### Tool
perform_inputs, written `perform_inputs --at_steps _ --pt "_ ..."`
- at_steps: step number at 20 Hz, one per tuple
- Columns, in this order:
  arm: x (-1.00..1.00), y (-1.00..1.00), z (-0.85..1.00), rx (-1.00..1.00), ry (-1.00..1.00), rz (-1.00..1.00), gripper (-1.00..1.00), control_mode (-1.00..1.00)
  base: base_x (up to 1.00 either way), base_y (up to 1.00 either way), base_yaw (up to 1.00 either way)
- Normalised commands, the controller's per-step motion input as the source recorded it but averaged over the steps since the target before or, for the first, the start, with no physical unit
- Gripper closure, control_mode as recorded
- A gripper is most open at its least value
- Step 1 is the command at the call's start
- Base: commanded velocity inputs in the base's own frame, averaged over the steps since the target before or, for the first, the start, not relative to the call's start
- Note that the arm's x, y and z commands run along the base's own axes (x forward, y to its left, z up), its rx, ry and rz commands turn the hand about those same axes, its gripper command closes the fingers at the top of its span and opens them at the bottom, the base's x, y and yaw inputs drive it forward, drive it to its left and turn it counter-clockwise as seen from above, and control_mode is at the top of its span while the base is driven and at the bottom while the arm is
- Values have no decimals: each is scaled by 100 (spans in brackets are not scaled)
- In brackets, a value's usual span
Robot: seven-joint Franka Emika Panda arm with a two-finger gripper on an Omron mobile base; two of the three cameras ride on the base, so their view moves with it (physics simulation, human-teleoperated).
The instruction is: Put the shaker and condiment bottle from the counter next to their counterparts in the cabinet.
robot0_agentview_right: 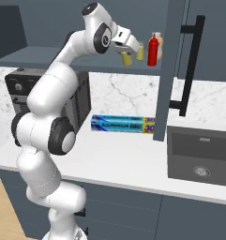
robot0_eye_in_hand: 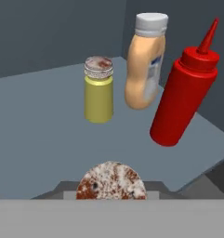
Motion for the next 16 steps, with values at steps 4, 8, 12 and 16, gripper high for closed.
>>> perform_inputs --at_steps 4,8,12,16 --pt "76 -23 -4 3 0 0 100 -100 0 0 0" --pt "51 -19 -19 1 0 0 100 -100 0 0 0" --pt "34 -16 -24 1 0 0 100 -100 0 0 0" --pt "21 -11 -22 1 0 0 100 -100 0 0 0"
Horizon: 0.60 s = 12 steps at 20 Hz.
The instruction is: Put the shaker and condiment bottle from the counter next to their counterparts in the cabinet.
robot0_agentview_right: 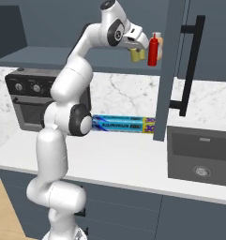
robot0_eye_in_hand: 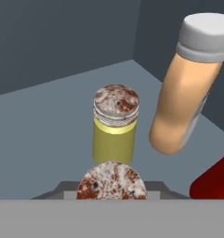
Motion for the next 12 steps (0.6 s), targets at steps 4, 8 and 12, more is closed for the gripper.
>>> perform_inputs --at_steps 4,8,12 --pt "5 0 -20 0 0 0 -100 -100 0 0 0" --pt "-1 0 -18 0 0 0 -100 -100 0 0 0" --pt "-11 0 -14 0 -1 0 -100 -100 0 0 0"
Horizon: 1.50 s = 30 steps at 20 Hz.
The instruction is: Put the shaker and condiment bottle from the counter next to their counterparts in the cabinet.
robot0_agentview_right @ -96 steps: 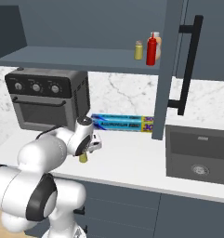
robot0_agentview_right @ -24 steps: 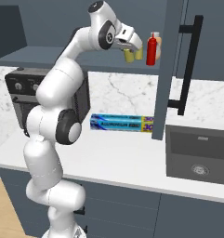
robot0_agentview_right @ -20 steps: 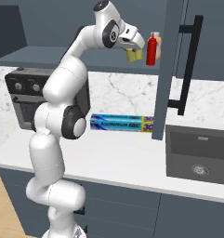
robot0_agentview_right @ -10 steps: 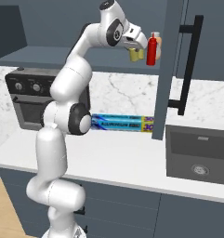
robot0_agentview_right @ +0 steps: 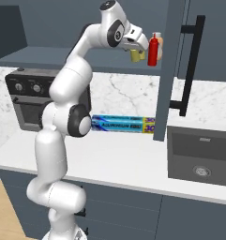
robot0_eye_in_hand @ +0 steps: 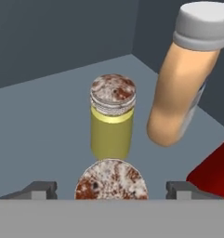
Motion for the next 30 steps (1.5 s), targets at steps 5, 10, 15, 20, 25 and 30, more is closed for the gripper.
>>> perform_inputs --at_steps 5,10,15,20,25,30 --pt "-20 0 -1 0 -8 0 -100 -100 0 0 0" --pt "-45 0 0 0 -11 0 -100 -100 0 0 0" --pt "-62 2 -6 0 -11 0 -100 -100 0 0 0" --pt "-87 23 -34 0 -6 0 -100 -100 0 0 0" --pt "-99 34 -40 0 -5 0 -100 -100 0 0 0" --pt "-100 44 -68 0 0 0 -100 -100 0 0 0"
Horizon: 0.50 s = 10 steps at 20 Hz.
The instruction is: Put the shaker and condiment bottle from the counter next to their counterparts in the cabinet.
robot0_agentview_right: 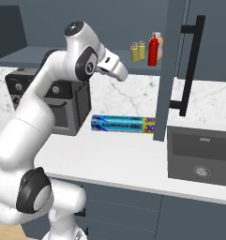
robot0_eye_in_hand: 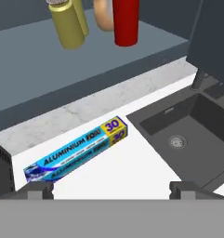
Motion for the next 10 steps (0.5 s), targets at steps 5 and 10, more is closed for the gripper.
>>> perform_inputs --at_steps 5,10 --pt "-100 44 -73 0 0 0 -100 -100 0 0 0" --pt "-90 39 -60 0 5 0 -100 -100 0 0 0"
